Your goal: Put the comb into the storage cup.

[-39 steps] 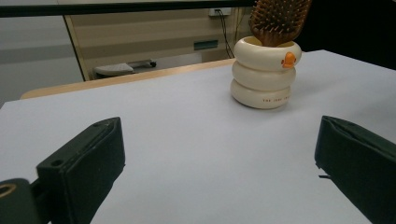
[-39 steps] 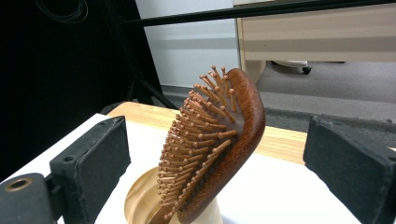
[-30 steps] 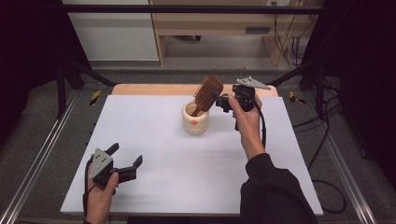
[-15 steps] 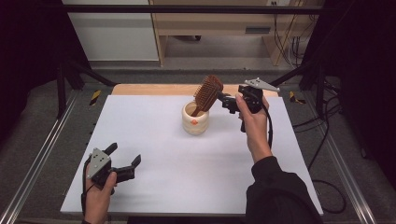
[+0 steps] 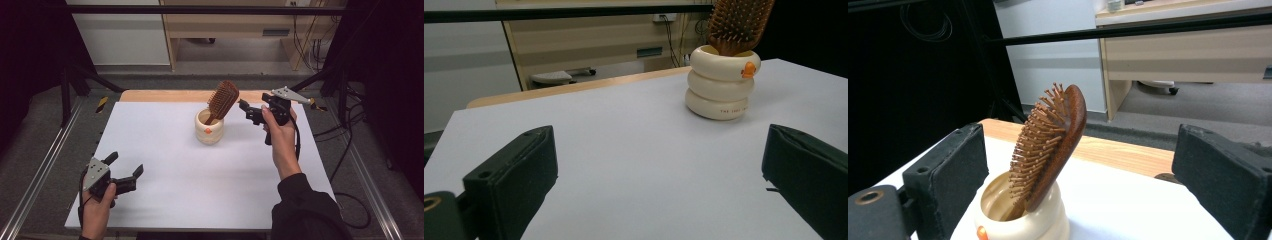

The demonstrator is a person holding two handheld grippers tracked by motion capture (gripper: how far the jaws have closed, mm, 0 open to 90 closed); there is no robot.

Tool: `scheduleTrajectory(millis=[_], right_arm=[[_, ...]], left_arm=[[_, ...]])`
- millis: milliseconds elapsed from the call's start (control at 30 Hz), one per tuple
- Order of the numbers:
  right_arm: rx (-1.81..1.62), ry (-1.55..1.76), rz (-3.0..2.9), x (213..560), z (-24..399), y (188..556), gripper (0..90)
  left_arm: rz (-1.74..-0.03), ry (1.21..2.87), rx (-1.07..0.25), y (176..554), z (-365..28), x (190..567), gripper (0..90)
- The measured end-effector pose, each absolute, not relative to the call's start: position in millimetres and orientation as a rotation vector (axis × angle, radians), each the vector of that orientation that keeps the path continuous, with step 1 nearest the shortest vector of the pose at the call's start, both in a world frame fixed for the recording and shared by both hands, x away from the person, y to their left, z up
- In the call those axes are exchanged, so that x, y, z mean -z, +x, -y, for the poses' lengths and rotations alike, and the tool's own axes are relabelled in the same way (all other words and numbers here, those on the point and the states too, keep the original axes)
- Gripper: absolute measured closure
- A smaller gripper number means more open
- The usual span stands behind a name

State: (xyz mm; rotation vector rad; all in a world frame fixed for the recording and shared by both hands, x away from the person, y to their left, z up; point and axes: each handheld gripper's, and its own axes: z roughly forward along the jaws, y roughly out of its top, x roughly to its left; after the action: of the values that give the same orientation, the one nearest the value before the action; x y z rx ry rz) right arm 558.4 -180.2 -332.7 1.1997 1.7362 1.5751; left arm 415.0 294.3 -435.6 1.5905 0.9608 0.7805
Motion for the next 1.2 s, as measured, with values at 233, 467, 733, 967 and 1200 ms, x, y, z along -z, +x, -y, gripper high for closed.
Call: scheduleTrajectory(millis=[233, 467, 733, 967, 1200], right_arm=[[-1.545, 1.154, -1.709, 328, 190, 542, 6.7], [-1.54, 1.117, -1.675, 326, 202, 525, 4.6], [-1.572, 1.099, -1.623, 316, 217, 509, 4.0], [-1.581, 1.084, -1.595, 310, 225, 501, 2.7], [-1.589, 1.081, -1.571, 309, 235, 495, 2.5]], left_arm=[[-0.979, 1.576, -0.796, 412, -302, 434, 1.6], [-0.993, 1.567, -0.801, 408, -307, 435, 1.7], [-1.015, 1.541, -0.796, 402, -317, 436, 1.7], [-1.022, 1.524, -0.788, 402, -320, 436, 1.8], [-1.007, 1.521, -0.795, 401, -324, 436, 1.7]])
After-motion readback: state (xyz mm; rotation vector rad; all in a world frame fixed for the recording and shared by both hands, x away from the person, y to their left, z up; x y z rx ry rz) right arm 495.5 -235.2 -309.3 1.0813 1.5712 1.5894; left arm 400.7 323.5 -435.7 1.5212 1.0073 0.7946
